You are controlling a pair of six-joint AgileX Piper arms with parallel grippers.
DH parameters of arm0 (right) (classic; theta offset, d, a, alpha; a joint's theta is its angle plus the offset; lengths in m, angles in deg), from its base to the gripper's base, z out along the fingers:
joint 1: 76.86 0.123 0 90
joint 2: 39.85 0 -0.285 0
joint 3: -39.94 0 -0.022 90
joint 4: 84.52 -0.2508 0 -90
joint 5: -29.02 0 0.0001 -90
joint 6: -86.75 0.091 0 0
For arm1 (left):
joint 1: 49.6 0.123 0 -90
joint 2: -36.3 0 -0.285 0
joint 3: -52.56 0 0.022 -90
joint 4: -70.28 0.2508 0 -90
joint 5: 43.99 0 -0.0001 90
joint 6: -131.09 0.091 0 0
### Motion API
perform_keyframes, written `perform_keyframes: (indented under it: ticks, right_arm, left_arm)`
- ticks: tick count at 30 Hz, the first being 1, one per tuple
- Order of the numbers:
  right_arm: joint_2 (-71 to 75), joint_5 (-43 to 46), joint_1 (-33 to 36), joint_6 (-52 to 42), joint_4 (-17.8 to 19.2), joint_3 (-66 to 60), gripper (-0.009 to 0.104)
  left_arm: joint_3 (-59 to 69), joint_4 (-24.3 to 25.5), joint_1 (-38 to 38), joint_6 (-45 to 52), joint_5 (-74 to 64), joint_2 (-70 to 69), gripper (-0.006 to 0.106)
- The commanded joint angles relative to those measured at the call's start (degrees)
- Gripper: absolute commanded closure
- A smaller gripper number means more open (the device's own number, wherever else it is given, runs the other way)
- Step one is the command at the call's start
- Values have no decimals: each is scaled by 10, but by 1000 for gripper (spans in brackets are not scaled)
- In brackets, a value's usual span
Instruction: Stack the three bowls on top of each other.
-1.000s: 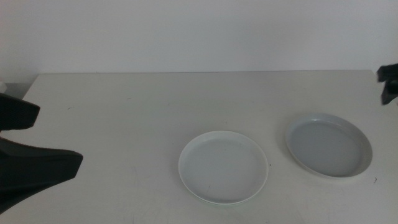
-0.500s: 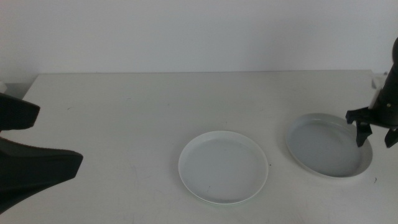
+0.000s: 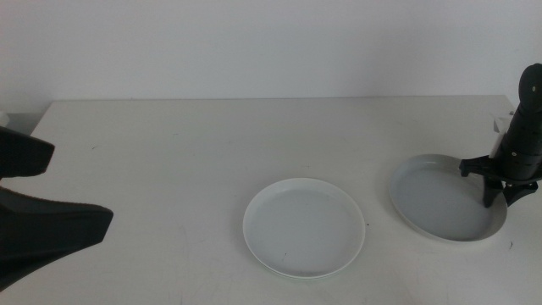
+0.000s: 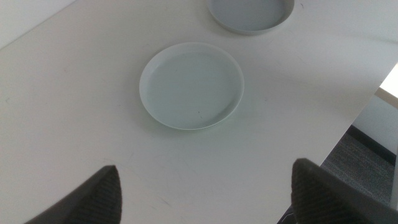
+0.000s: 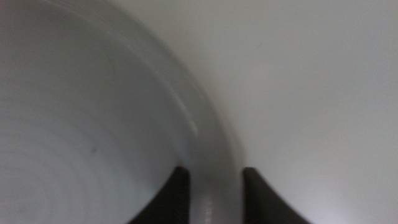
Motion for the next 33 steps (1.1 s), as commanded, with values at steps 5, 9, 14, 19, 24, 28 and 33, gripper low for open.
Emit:
perform_keyframes:
  ticks: [5, 9, 14, 19, 24, 28, 33]
  right_arm:
    - [43, 3, -6, -3, 13, 11, 96]
    - [129, 7, -4, 3, 4, -12, 96]
    - [209, 2, -3, 2, -36, -10, 96]
    - [260, -26, 13, -28, -113, 3, 96]
    - [265, -30, 54, -33, -143, 3, 96]
    - [257, -13, 106, -33, -146, 3, 96]
    - [229, -6, 163, -33, -157, 3, 96]
  left_arm:
    - [-16, -13, -1, -3, 29, -1, -5]
    - [-16, -13, -1, -3, 28, 0, -5]
    - [-16, -13, -1, -3, 28, 0, -5]
    - [-16, -13, -1, -3, 28, 0, -5]
    - [-16, -13, -1, -3, 28, 0, -5]
    - [-16, -13, -1, -3, 28, 0, -5]
    - [-16, -13, -1, -3, 28, 0, -5]
